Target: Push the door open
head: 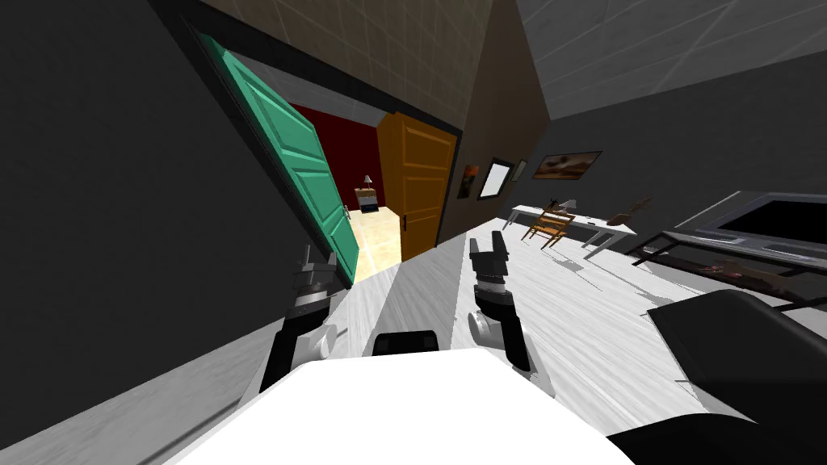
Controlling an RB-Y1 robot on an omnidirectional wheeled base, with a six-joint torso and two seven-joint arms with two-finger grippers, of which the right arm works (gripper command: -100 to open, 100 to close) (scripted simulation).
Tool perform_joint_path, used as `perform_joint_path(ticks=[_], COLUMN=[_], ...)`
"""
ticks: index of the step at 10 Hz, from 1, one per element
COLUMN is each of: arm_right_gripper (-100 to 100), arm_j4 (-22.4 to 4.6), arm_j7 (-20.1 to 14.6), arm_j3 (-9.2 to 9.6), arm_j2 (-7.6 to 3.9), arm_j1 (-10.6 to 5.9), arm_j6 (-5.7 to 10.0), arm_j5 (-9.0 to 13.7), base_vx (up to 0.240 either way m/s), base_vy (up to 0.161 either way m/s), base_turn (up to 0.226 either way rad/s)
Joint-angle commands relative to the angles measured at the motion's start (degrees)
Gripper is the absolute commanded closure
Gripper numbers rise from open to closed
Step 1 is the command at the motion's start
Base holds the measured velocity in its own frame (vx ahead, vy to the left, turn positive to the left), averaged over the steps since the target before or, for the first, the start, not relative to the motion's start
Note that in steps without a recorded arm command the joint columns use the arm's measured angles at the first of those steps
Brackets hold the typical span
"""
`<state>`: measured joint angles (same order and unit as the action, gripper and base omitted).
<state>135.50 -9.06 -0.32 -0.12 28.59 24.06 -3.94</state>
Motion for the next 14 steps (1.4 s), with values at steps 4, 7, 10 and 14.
perform_joint_path(ticks=[4,7,10,14], arm_right_gripper=[-100,-100,-100,-100], arm_j4=[-4.97,-9.41,-13.12,-18.16], arm_j7=[-2.48,-4.69,-6.54,-9.06], arm_j3=[1.21,2.28,3.18,4.41], arm_j2=[-1.59,-2.64,-3.31,-4.08], arm_j1=[-1.66,-3.15,-4.39,-6.07], arm_j6=[1.79,3.39,4.73,6.54], arm_j5=[2.94,5.57,7.76,10.75], base_vx=[0.11,0.133,0.101,0.116], base_vy=[-0.031,-0.049,-0.034,-0.054], base_turn=[0.11,0.136,0.108,0.123])
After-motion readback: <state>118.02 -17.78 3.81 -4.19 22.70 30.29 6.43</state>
